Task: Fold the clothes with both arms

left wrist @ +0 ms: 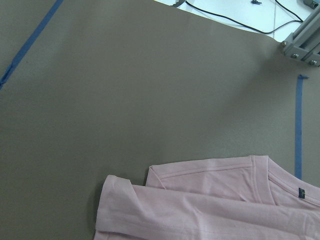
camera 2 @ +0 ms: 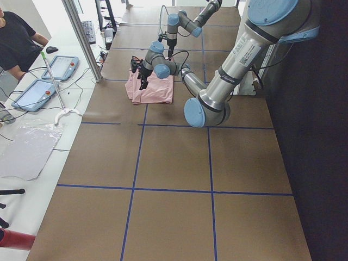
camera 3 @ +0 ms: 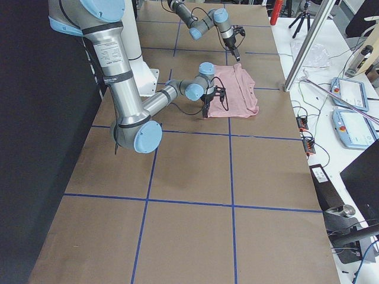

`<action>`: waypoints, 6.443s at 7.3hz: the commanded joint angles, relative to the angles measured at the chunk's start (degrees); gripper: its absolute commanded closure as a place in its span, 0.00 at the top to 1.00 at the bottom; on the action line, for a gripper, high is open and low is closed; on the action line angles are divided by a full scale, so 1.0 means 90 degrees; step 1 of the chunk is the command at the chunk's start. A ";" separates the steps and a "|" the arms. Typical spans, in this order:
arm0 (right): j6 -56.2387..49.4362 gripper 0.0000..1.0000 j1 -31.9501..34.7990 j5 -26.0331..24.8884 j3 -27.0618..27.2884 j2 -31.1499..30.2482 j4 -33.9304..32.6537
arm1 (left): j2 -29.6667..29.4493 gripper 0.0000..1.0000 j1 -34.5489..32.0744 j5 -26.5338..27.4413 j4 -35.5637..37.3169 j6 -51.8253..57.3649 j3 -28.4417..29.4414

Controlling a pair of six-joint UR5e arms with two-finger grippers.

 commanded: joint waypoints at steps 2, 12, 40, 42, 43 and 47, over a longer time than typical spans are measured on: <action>-0.0188 0.62 -0.0019 -0.0011 -0.0067 0.0001 0.0000 | 0.0216 1.00 0.0009 0.0010 -0.0005 -0.0005 -0.0215; -0.0580 0.00 -0.0690 0.0105 0.1997 -0.2006 0.0010 | 0.0216 1.00 0.0068 0.0049 0.0005 -0.0015 -0.0312; 0.1783 1.00 -0.1728 -0.0910 0.3712 -0.2001 0.0312 | 0.0480 0.00 0.1595 0.0176 0.1675 -0.2760 -0.1573; 0.1783 1.00 -0.1699 -0.0890 0.3712 -0.2001 0.0302 | 0.0257 0.00 0.1057 0.0195 0.1520 -0.2137 -0.1195; 0.1783 1.00 -0.1660 -0.0871 0.3703 -0.2001 0.0302 | -0.0190 0.00 0.0658 0.0195 0.0523 -0.1709 -0.0089; 0.1783 1.00 -0.1621 -0.0871 0.3693 -0.1992 0.0302 | -0.1492 0.00 -0.0137 0.0263 -0.1924 -0.0484 0.3013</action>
